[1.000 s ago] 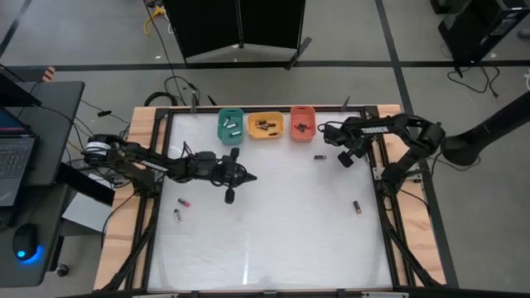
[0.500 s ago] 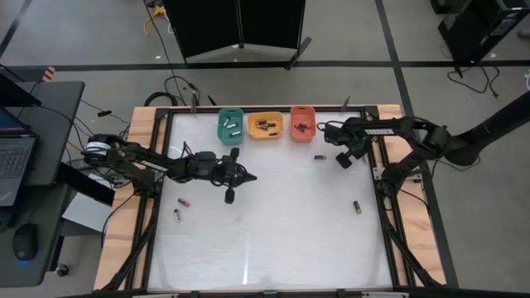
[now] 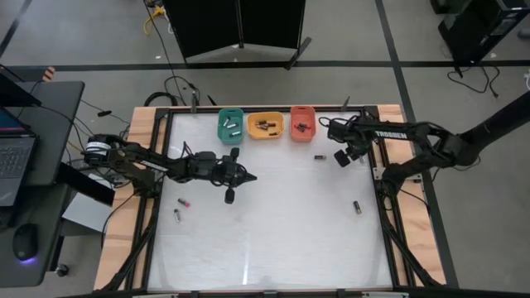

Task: Sort batteries
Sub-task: Put the silver battery into the green bin

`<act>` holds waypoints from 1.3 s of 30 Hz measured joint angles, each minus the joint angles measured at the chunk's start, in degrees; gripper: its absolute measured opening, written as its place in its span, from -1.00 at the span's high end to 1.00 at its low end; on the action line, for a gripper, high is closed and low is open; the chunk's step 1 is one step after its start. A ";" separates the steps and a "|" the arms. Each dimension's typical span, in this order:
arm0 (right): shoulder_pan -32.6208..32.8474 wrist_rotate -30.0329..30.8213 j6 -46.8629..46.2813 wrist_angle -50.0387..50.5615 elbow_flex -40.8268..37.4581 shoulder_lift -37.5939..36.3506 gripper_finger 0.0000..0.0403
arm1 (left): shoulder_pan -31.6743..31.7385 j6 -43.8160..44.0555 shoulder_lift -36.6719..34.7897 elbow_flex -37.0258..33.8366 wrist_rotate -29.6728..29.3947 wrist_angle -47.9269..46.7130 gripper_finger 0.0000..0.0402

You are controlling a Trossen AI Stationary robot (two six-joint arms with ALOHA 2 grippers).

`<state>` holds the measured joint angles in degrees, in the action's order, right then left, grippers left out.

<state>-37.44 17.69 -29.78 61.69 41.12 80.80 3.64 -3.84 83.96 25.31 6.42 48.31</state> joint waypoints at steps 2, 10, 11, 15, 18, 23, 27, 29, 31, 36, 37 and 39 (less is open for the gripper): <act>-1.15 0.00 0.27 -0.17 0.00 0.83 0.38 | 0.00 0.01 0.00 -0.01 0.00 -0.04 0.94; -6.66 -3.76 7.39 -4.85 -0.35 5.53 0.25 | 0.00 0.02 0.00 0.01 0.00 -0.14 0.94; -7.20 -4.31 8.16 -5.47 -0.50 6.03 0.26 | 0.01 0.02 0.00 0.00 0.01 -0.16 0.94; -8.65 -5.79 9.68 -6.38 -0.52 7.91 0.38 | 0.00 0.02 0.00 0.01 0.02 -0.25 0.94; -8.94 -6.42 10.85 -6.52 -0.58 7.83 0.57 | 0.01 0.04 0.00 0.00 0.02 -0.28 0.94; -8.74 -7.52 13.27 -6.73 -0.66 7.45 0.94 | 0.00 0.04 0.00 0.01 0.04 -0.28 0.94; -8.05 -7.40 14.00 -5.93 0.08 7.56 0.87 | 0.01 0.04 0.00 0.01 0.04 -0.28 0.94; -7.21 -6.94 15.50 -2.44 1.79 7.76 0.78 | 0.02 0.02 0.00 0.01 0.04 -0.23 0.94; -5.94 -6.01 17.94 0.52 4.00 7.60 0.70 | 0.01 0.02 0.00 0.00 0.04 -0.25 0.94; -2.08 -5.27 26.25 5.47 5.36 7.62 0.51 | 0.01 0.02 0.00 0.00 0.04 -0.25 0.94; -1.46 -5.27 27.19 5.70 5.09 7.69 0.47 | 0.01 -0.02 0.00 0.01 0.04 -0.25 0.94; -0.64 -5.28 29.18 6.30 4.21 8.08 0.41 | 0.02 -0.03 0.00 0.01 0.04 -0.25 0.94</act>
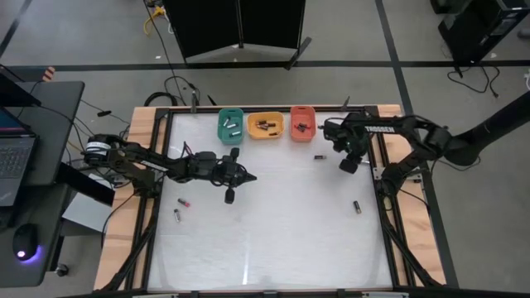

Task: Sort batteries
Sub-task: Put the silver battery into the green bin

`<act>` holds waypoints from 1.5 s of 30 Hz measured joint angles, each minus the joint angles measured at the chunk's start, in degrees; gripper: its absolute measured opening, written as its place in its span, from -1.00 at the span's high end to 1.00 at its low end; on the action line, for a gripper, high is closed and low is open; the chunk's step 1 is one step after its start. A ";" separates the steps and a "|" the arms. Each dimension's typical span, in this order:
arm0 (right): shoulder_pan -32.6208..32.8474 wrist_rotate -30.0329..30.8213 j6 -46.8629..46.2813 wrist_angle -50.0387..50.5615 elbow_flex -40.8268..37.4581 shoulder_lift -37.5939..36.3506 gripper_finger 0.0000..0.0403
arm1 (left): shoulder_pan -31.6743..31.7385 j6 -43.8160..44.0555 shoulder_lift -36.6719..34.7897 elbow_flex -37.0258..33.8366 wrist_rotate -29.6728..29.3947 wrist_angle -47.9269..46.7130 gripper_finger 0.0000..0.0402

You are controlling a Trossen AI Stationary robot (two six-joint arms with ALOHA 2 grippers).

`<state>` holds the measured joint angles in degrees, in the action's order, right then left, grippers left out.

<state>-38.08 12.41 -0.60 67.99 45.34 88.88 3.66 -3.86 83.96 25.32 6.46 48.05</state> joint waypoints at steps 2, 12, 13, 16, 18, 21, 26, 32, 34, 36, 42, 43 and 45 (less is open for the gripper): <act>0.50 -0.02 1.28 -0.63 -0.96 0.18 0.37 | -0.02 -0.04 0.00 0.00 0.00 0.00 0.94; 0.93 -1.78 4.84 -4.72 -2.34 0.16 0.40 | 0.00 -0.13 0.00 0.00 0.02 0.00 0.94; 0.93 -1.80 4.96 -4.83 -2.38 0.16 0.41 | 0.00 -0.13 0.00 0.00 0.02 0.00 0.94; 0.91 -1.93 5.14 -5.10 -2.40 0.16 0.44 | 0.00 -0.13 0.00 0.00 0.02 0.00 0.94; 0.87 -1.99 5.14 -5.11 -2.40 0.16 0.46 | -0.01 -0.13 0.00 0.00 0.02 0.00 0.94; 0.88 -2.02 5.15 -5.11 -2.40 0.16 0.47 | -0.01 -0.15 0.00 0.00 0.02 0.00 0.94; 0.87 -2.04 5.25 -5.11 -2.40 0.16 0.45 | -0.02 -0.15 0.00 0.00 0.02 0.00 0.94; 0.95 0.42 8.16 -5.17 -2.75 0.14 0.45 | 0.00 -0.16 0.00 0.00 0.02 0.00 0.94; 0.95 0.61 9.27 -5.15 -2.94 0.14 0.45 | 0.00 -0.17 0.00 0.00 0.02 0.00 0.94; 0.95 0.69 10.07 -5.16 -3.44 0.11 0.44 | -0.02 -0.17 0.00 0.00 0.02 0.00 0.94; 0.86 0.94 12.89 -5.91 -7.08 0.09 0.43 | -0.02 -0.25 0.00 0.00 0.02 0.00 0.94; 0.79 1.34 13.45 -5.66 -7.35 0.11 0.44 | -0.02 -0.26 0.00 0.00 0.02 0.00 0.94; 0.78 2.65 13.44 -6.05 -7.36 0.09 0.45 | -0.01 -0.28 0.00 0.00 0.02 0.00 0.94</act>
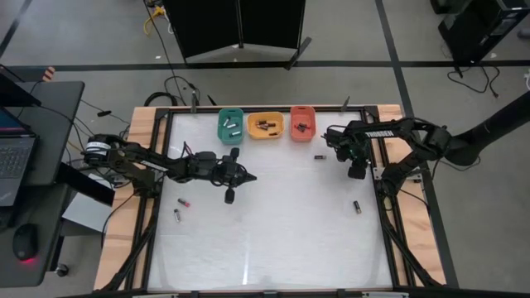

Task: Sort batteries
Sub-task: Put the silver battery into the green bin

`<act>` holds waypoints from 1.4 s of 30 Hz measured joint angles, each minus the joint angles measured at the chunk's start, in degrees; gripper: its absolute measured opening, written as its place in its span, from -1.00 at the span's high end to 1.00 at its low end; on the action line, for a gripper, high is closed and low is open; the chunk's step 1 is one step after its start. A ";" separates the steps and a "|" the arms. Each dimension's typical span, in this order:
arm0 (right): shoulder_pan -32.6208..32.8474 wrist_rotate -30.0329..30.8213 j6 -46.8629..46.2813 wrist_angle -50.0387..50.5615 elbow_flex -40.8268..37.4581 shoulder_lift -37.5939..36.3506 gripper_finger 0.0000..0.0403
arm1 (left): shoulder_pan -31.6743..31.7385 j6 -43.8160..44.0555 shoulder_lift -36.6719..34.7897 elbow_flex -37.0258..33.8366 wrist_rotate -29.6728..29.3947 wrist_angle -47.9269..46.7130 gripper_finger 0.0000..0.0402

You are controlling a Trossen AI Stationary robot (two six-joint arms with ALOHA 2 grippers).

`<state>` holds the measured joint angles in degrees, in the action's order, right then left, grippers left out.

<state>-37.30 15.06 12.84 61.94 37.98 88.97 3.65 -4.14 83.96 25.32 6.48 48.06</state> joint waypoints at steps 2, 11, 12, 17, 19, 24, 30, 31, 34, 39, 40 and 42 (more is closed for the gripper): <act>0.00 0.32 0.20 -0.10 0.00 0.00 0.51 | -0.01 -0.03 0.00 0.00 0.00 0.02 0.94; 1.76 0.55 1.28 -1.56 0.85 -0.09 0.77 | 0.00 -0.05 0.00 0.00 -0.65 1.20 0.94; 2.37 -0.02 0.92 -1.81 1.48 -0.16 0.77 | 0.00 0.05 0.00 0.00 -0.68 1.69 0.94; 6.03 -5.66 -1.78 -1.41 5.30 -3.35 0.97 | -0.01 0.62 0.02 0.00 -0.68 3.07 0.94; 7.98 -6.94 -3.39 -0.99 6.86 -5.86 0.99 | 0.01 1.38 0.02 0.00 -0.68 3.85 0.94; 13.25 -7.82 -8.58 -0.60 9.94 -14.24 0.99 | 0.05 2.88 0.01 0.01 -0.70 5.50 0.94; 18.93 -8.86 -17.67 -0.38 10.60 -23.08 0.97 | 0.09 4.59 0.00 0.02 -0.70 6.36 0.94; 19.57 -8.94 -19.81 0.59 10.58 -23.71 0.96 | 0.09 4.61 0.00 0.02 -0.70 6.30 0.94; 21.48 -11.66 -25.58 2.10 9.40 -23.91 0.85 | 0.09 4.63 0.00 0.02 -0.70 6.25 0.94; 28.42 -18.28 -31.05 2.21 6.68 -20.14 0.58 | 0.09 4.63 0.00 0.02 -0.69 6.19 0.94; 30.34 -19.31 -32.37 2.13 6.27 -19.37 0.52 | 0.09 4.63 0.01 0.02 -0.70 6.14 0.94; 34.96 -21.01 -35.10 2.20 5.61 -17.95 0.42 | 0.09 4.57 0.00 0.02 -0.68 6.14 0.94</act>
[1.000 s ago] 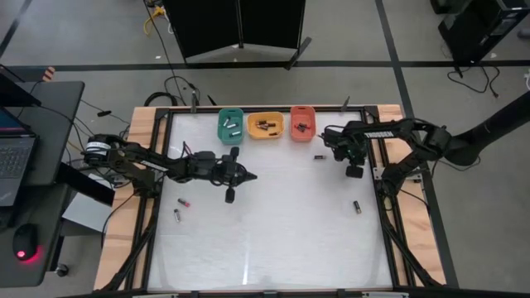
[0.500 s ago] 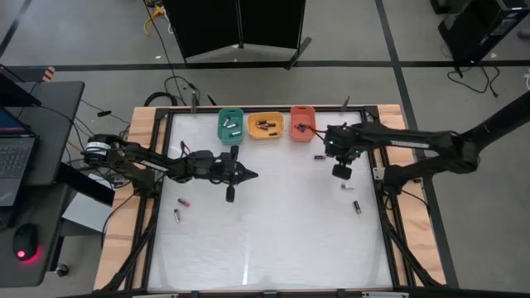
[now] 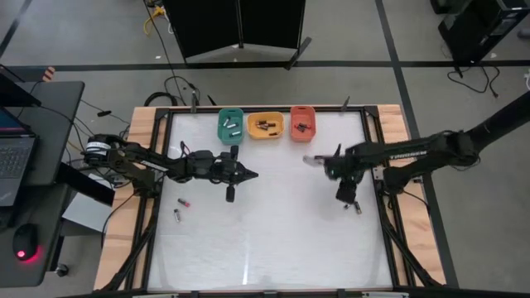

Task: Sort batteries
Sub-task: Put the silver battery into the green bin

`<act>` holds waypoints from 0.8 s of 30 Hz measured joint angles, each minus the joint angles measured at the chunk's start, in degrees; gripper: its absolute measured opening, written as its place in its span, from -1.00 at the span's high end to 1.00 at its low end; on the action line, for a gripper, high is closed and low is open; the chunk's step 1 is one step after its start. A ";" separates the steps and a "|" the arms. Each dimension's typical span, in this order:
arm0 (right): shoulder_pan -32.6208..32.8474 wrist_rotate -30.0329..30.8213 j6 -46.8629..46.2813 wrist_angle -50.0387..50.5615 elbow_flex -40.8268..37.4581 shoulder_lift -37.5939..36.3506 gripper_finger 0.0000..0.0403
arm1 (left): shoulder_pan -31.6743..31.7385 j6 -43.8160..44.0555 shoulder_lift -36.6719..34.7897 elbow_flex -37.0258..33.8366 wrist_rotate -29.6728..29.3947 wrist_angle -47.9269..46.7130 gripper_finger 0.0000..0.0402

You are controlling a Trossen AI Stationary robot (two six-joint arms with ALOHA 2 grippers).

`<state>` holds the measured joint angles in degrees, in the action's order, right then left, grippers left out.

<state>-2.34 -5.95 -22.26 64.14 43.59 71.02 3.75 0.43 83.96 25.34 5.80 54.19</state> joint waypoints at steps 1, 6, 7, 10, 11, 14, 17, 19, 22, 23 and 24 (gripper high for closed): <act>2.58 -0.31 -0.91 -0.01 -0.27 0.55 0.37 | 0.00 0.00 0.00 0.00 -0.02 0.00 0.94; 16.13 0.05 -3.74 -0.02 -1.12 3.19 0.21 | 0.00 -0.04 0.00 0.00 0.00 -0.13 0.94; 18.47 0.55 -3.71 -0.20 -1.27 4.04 0.20 | 0.00 -0.05 0.01 0.00 0.00 -0.14 0.94; 23.45 3.22 -3.09 -2.52 -1.96 7.09 0.19 | 0.00 -0.15 0.00 0.00 0.00 -0.20 0.94; 24.40 4.52 -2.68 -3.51 -2.12 8.21 0.20 | 0.00 -0.24 0.00 0.00 0.00 -0.20 0.94; 25.69 8.52 -1.74 -6.22 -2.25 11.57 0.21 | 0.00 -0.28 0.00 0.00 0.00 -0.22 0.94; 25.36 9.15 0.06 -9.38 -2.25 14.03 0.20 | 0.00 -0.31 0.00 0.00 0.00 -0.32 0.94; 24.99 8.88 1.53 -10.24 -2.20 15.36 0.21 | 0.00 -0.38 0.00 0.00 0.00 -0.51 0.94; 24.33 8.35 3.68 -10.64 -1.90 16.89 0.24 | 0.00 -1.51 0.00 0.00 0.02 -0.79 0.94; 24.01 8.27 4.21 -10.74 -1.91 17.27 0.26 | 0.00 -1.61 0.00 0.00 0.02 -0.85 0.94; 23.67 8.05 4.44 -10.88 -1.92 17.57 0.28 | 0.00 -1.64 0.00 0.00 0.00 -0.93 0.94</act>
<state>21.32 2.09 -17.82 53.26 41.67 88.59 3.75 -1.21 83.96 25.34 5.80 53.26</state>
